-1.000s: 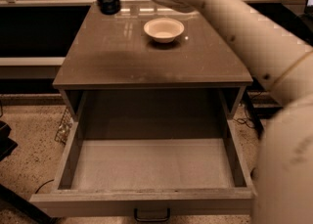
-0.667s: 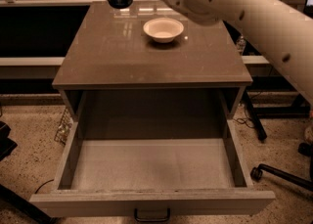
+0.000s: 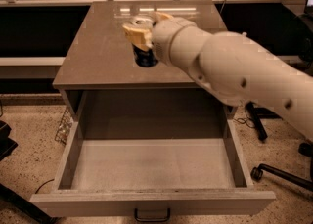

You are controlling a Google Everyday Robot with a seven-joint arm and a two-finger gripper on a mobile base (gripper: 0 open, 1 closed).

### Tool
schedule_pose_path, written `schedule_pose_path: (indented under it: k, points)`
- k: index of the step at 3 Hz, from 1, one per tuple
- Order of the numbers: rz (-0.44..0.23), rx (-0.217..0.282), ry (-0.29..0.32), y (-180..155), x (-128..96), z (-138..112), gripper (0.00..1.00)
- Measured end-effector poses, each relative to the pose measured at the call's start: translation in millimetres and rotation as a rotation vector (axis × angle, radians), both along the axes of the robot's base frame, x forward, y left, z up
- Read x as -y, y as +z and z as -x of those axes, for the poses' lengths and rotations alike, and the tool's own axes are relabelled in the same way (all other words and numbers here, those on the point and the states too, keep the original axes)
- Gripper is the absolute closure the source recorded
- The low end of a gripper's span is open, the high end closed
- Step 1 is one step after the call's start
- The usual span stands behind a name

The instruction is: Place pepsi can into top drawer

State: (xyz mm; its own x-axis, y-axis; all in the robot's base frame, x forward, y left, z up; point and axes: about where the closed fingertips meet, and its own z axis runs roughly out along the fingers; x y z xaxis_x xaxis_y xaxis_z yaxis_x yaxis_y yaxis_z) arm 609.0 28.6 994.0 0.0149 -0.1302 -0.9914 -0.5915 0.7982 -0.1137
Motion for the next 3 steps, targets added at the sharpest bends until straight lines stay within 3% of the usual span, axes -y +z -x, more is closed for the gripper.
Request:
schedule_pose_path:
  k: [1,2,3]
  points:
    - [0.059,-0.109,-0.115,-56.3,51.7,49.8,1.0]
    - [0.094,-0.174,-0.208,-111.0,110.2,85.4,1.0]
    - [0.092,-0.169,-0.254,-106.3,132.7,89.7,1.0]
